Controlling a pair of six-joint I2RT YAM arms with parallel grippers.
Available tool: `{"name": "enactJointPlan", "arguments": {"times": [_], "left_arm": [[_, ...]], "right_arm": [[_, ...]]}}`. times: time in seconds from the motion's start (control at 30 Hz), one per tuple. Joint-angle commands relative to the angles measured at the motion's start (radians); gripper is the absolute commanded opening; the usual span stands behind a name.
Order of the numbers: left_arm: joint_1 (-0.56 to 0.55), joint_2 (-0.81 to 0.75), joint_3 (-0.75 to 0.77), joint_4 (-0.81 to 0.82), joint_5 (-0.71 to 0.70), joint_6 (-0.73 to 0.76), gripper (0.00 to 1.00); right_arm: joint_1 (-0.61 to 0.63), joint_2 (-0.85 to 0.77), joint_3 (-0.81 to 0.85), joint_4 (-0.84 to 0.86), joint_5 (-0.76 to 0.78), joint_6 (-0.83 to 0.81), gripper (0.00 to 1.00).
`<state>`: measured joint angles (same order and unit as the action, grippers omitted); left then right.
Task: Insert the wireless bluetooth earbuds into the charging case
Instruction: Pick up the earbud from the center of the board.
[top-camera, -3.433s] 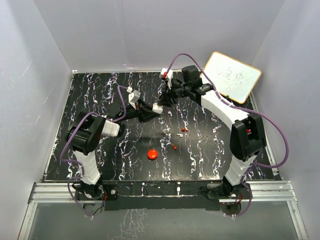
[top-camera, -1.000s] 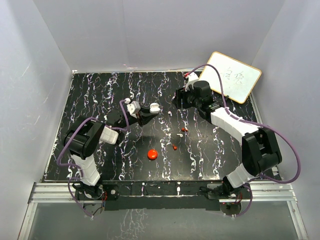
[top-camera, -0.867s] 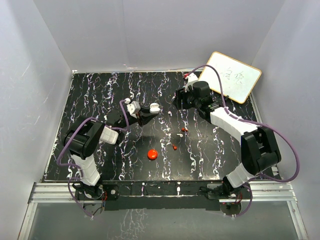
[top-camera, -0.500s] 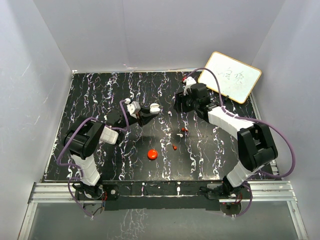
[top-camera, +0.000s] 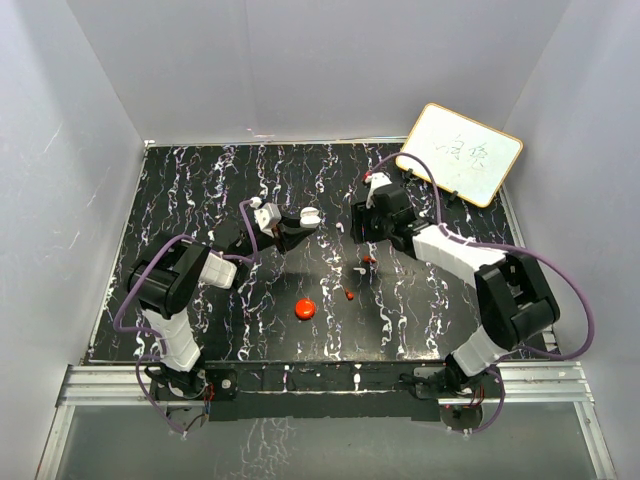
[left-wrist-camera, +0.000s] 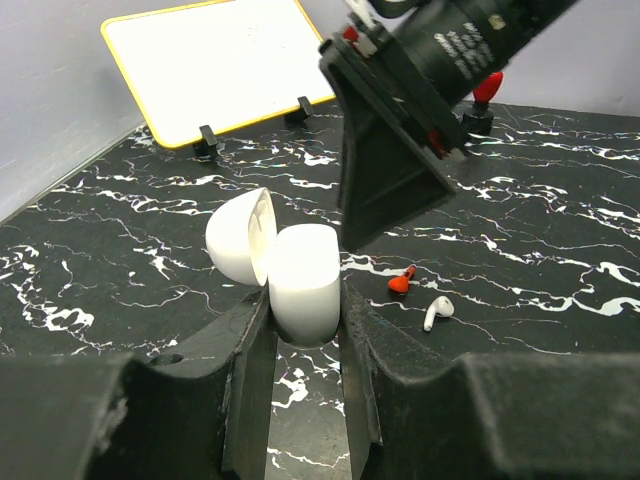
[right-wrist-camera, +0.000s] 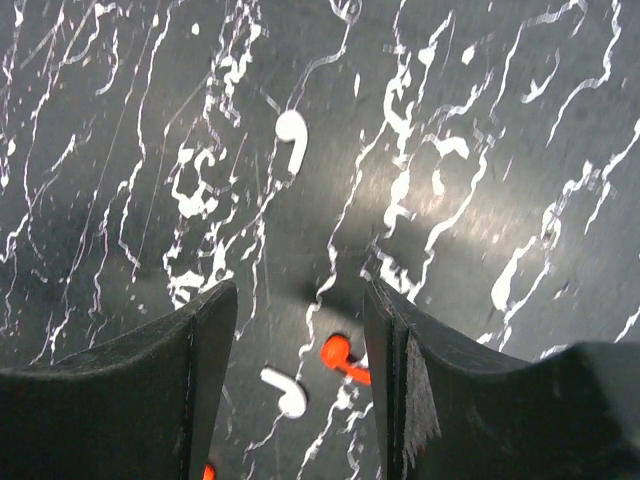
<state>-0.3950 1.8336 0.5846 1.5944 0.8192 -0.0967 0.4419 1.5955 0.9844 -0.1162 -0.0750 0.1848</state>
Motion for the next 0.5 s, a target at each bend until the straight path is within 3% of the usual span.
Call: {"name": "enactJointPlan", "arguments": {"times": [0.0,0.47], "left_arm": [[0.004,-0.017,0.006,0.193,0.028,0.022,0.00],[0.004,-0.022,0.004,0.193,0.035,0.014,0.00]], "right_arm": [[0.066,-0.122,-0.052,0.015,0.172,0.108,0.51],[0.106,-0.289,-0.234,-0.032,0.211,0.218,0.44]]}}
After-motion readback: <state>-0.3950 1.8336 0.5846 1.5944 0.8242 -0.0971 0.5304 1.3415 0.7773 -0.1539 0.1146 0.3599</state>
